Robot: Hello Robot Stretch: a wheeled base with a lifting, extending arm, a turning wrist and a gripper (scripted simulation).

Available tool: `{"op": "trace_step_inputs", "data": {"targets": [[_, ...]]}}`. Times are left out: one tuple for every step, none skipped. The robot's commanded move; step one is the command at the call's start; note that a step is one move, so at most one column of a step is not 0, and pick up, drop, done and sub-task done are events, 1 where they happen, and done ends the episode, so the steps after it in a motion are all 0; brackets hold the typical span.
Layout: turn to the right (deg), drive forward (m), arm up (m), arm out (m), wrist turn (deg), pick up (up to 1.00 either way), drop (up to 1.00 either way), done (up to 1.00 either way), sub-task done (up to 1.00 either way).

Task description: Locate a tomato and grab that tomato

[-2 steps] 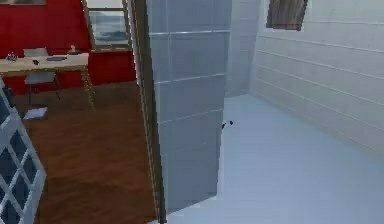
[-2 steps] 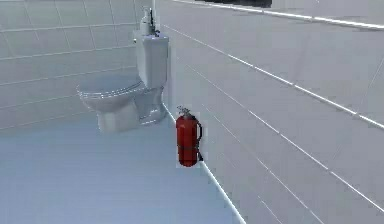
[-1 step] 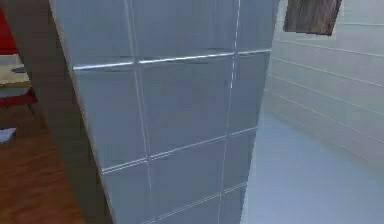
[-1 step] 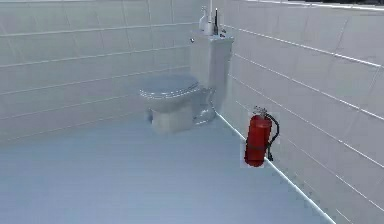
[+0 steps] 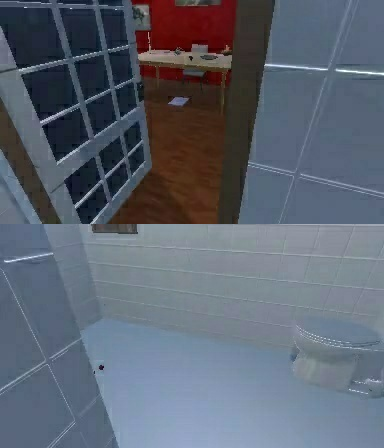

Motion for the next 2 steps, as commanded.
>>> {"op": "trace_step_inputs", "data": {"targets": [[-33.0,0.0,0.0,0.0,0.0,0.0,0.0,0.0,0.0],[0.0,0.5,0.0,0.0,0.0,0.0,0.0,0.0,0.0]]}}
